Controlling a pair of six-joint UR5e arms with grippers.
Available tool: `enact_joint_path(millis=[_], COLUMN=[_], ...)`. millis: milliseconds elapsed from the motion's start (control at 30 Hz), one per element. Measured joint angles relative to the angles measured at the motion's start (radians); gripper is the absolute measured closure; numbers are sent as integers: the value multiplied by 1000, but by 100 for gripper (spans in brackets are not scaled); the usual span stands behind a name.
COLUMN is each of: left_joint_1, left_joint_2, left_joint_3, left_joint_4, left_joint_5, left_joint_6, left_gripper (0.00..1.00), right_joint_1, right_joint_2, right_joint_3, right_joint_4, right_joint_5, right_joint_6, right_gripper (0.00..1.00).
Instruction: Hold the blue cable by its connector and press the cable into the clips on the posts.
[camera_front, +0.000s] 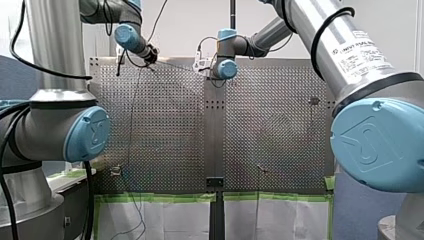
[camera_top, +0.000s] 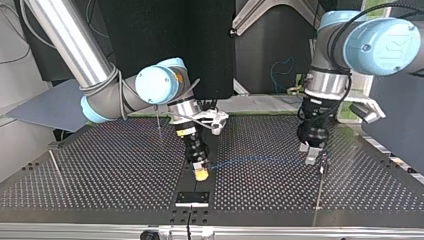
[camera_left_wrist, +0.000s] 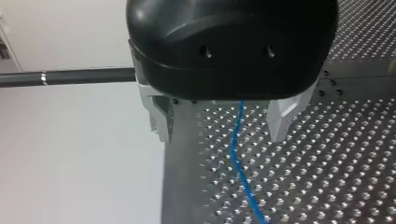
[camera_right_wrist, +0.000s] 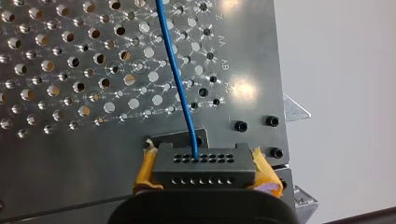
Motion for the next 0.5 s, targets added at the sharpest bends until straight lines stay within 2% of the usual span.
enact_joint_path(millis=[267, 500], left_joint_1=[-5, -21], left_joint_2=[-39, -78], left_joint_3=[11, 52], left_joint_4=[10, 27], left_joint_5=[-32, -59], left_joint_6=[-1, -20], left_gripper=[0, 0], right_joint_1=[-1, -1], right_joint_2=[0, 0], right_joint_3=[0, 0], right_joint_4=[1, 1], right_joint_5=[-1, -1], right_joint_6=[0, 0], right_gripper=[100, 100])
